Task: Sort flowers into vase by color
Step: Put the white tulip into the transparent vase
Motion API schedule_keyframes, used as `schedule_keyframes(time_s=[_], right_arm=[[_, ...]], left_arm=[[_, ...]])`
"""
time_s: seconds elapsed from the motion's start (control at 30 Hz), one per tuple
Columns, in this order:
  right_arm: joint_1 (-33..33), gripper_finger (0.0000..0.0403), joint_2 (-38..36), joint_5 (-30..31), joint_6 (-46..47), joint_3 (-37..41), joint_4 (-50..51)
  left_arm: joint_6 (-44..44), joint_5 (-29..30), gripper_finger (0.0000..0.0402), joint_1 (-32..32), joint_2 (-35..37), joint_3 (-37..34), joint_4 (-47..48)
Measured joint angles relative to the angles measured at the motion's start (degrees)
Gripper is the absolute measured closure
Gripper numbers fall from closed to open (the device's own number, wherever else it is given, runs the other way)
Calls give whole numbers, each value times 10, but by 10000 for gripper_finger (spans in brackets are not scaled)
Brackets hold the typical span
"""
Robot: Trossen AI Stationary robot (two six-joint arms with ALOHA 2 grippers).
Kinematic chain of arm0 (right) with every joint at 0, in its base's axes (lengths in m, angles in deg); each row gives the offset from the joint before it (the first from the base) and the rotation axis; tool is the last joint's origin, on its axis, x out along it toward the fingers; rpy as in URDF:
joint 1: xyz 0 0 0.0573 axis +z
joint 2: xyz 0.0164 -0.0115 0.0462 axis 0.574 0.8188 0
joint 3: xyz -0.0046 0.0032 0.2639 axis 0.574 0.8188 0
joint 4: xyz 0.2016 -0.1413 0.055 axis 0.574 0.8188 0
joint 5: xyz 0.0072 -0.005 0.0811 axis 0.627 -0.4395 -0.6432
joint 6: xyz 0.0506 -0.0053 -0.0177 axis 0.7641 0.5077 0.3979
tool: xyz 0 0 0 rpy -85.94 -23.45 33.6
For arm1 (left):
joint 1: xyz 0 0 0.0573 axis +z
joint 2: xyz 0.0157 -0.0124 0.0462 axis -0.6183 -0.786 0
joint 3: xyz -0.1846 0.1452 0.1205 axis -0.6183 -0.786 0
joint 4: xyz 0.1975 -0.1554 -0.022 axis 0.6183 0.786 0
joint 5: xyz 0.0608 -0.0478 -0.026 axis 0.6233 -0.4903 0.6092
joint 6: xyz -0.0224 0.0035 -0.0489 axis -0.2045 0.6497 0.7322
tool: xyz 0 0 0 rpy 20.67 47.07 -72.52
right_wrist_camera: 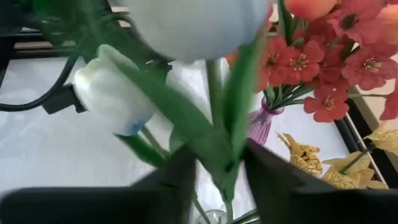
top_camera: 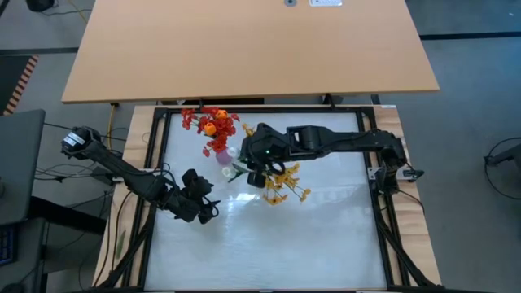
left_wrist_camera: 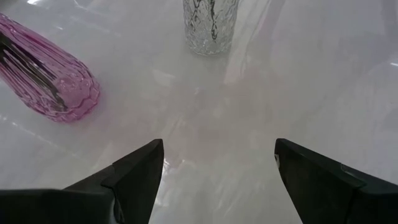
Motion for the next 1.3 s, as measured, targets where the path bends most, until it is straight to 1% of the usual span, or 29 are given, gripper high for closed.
schedule_keyframes(time_s=[0.1,0.13,0.17,0.33,0.5,0.83,0.97,1.13,1.23,1.3], right_arm=[[0,343,0,0,0,0,9],[0,368,0,0,0,0,9],[0,377,0,0,4,0,10],[0,363,0,2,42,0,17],[1,376,0,17,43,0,39],[2,367,-2,17,69,67,13],[6,361,-1,17,53,64,21],[6,328,-1,13,44,38,36],[6,289,-2,13,39,4,84],[5,256,-2,-2,43,-16,113]], left_arm=[[0,0,108,0,0,0,0],[0,0,108,0,0,0,0],[0,0,108,0,0,0,0],[1,0,108,0,0,0,0],[1,0,108,0,0,0,0],[6,-3,108,0,0,0,0],[4,-4,108,0,0,0,0],[0,-6,108,0,0,0,0],[0,-8,108,0,0,0,0],[0,-9,108,0,0,0,0]])
